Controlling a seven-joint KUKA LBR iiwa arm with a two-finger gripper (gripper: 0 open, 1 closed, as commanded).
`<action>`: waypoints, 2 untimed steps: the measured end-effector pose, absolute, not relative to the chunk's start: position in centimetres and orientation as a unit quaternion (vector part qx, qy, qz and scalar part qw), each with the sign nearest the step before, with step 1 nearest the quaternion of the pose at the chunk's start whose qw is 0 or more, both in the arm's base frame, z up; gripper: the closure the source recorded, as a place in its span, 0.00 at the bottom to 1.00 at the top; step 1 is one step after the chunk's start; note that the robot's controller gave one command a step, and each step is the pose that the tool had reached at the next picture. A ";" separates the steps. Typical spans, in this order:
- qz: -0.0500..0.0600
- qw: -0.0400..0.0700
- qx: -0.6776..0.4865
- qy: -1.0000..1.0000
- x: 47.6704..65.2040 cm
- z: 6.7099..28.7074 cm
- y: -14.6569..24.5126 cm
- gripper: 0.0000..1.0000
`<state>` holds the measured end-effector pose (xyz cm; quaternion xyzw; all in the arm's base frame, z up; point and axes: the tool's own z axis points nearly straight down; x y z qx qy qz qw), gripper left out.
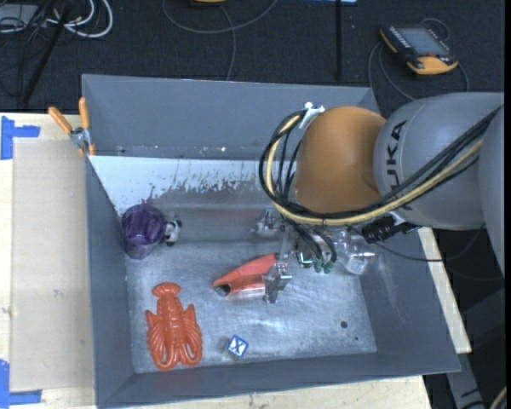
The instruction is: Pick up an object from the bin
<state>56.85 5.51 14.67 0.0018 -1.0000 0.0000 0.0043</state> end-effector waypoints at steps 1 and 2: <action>0.000 0.001 0.001 -1.000 57.0 15.1 5.5 0.00; 0.001 -0.002 0.132 -0.991 59.3 8.4 7.8 1.00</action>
Offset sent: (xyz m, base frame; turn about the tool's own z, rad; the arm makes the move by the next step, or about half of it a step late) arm 0.0176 0.0237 -0.0767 -0.2664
